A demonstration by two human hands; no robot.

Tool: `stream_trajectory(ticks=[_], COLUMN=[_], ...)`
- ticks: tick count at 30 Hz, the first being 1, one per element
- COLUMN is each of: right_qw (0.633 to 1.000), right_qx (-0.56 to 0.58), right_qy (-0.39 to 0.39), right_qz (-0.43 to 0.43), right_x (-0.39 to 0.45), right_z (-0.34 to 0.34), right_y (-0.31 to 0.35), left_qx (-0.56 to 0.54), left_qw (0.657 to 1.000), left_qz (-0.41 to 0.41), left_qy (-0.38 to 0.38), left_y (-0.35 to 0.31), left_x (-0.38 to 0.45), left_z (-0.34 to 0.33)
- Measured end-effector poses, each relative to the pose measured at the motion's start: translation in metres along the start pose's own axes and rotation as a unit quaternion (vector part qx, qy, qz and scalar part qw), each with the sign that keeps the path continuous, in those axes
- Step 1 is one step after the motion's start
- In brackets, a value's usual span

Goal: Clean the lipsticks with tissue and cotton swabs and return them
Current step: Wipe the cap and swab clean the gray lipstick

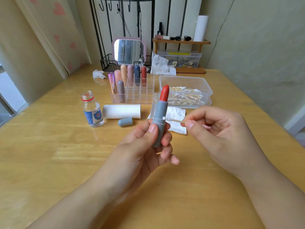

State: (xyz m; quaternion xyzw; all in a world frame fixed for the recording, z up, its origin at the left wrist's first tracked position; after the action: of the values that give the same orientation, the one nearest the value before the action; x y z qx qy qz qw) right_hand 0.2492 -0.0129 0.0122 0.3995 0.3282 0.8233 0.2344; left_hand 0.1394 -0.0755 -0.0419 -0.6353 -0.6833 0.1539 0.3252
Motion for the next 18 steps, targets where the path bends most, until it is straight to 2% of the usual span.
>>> stream_trajectory(ticks=[8, 18], right_qw=[0.998, 0.997], right_qx=[-0.055, -0.067], right_qy=[0.003, 0.001], right_qz=[0.025, 0.024], right_x=[-0.0042, -0.0036], right_z=[-0.0039, -0.0034], right_y=[0.0063, 0.0075], left_qx=[0.037, 0.034], left_qw=[0.997, 0.998], left_qz=[-0.004, -0.01], left_qy=[-0.067, -0.059], left_y=[0.0019, 0.0013], left_x=[-0.0012, 0.0015], left_z=[0.0014, 0.0011])
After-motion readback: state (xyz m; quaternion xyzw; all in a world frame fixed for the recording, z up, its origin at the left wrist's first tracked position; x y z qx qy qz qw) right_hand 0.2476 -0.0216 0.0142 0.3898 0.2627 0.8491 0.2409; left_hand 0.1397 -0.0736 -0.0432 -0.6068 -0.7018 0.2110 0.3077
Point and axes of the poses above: each hand's wrist, its own x-axis towards the middle knuckle, its own z-axis out of the back of the hand, y = z × x, the point moved 7 cm from there along x, towards the middle knuckle, and after that the axes turned 11 degrees about -x, right-handed, at the moved point
